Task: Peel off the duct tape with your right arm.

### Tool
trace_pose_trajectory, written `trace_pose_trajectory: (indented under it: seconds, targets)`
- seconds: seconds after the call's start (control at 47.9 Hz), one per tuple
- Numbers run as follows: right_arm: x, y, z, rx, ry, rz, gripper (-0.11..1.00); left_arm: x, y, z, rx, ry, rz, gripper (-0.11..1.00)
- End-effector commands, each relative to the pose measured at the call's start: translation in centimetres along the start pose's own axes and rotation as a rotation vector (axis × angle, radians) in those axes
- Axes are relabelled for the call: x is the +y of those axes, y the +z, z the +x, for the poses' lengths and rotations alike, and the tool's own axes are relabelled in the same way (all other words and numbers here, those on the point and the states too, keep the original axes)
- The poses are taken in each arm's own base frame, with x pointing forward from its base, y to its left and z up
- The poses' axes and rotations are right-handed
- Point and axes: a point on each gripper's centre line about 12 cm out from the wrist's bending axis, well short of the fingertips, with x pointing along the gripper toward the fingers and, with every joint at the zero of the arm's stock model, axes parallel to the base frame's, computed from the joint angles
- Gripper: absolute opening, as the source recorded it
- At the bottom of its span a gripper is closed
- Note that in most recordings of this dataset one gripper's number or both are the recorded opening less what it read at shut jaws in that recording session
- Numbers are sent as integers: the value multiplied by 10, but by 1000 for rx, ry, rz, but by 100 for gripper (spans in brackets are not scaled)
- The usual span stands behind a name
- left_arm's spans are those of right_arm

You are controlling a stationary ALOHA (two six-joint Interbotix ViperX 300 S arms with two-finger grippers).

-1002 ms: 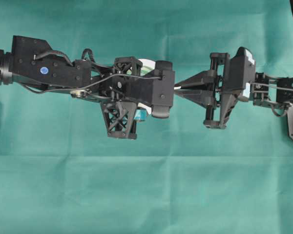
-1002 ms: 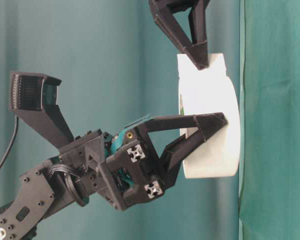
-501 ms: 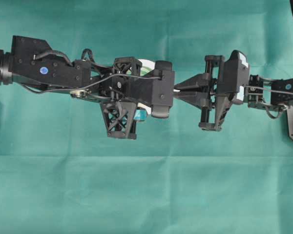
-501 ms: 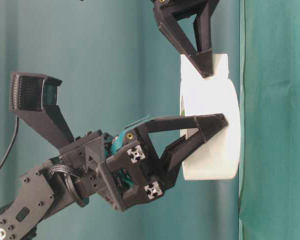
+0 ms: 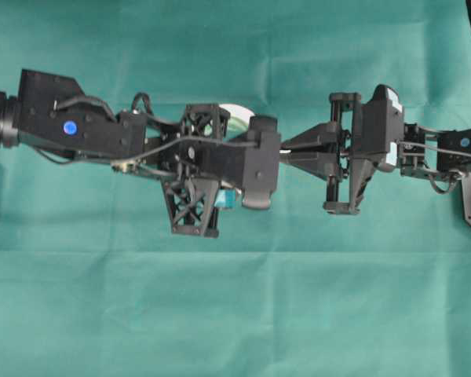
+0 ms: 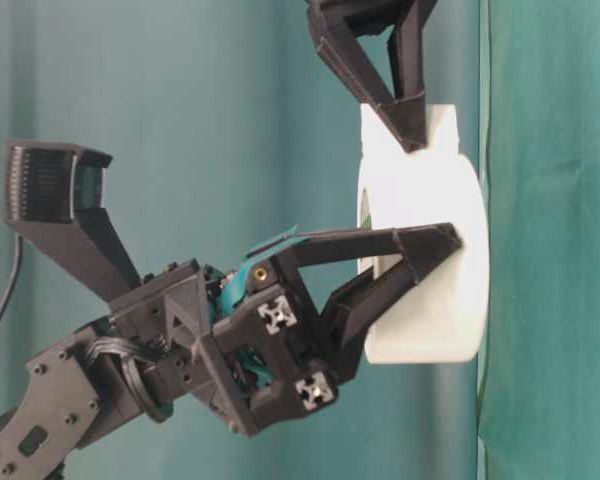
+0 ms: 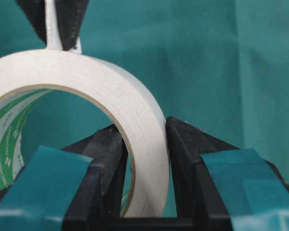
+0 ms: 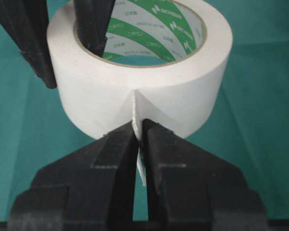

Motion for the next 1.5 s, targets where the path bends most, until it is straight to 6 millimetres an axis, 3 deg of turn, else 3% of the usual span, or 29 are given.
trace_pose_trajectory:
  seconds: [0.0, 0.459, 0.752, 1.044, 1.483]
  targets:
    - [-14, 7, -1, -30, -42, 15, -9, -30, 17, -22, -71, -39, 59, 22]
    - [-32, 11, 0, -46, -98, 25, -9, -79, 19, -37, -89, -110, 177, 22]
    - [-52, 21, 1, -102, -157, 36, -9, -112, 17, -44, -122, -150, 429, 22]
    - [-71, 20, 15, -109, -212, 44, -9, -142, 8, -49, -143, -185, 683, 21]
    - [-78, 19, 21, -103, -229, 48, -9, -150, 9, -52, -173, -192, 736, 21]
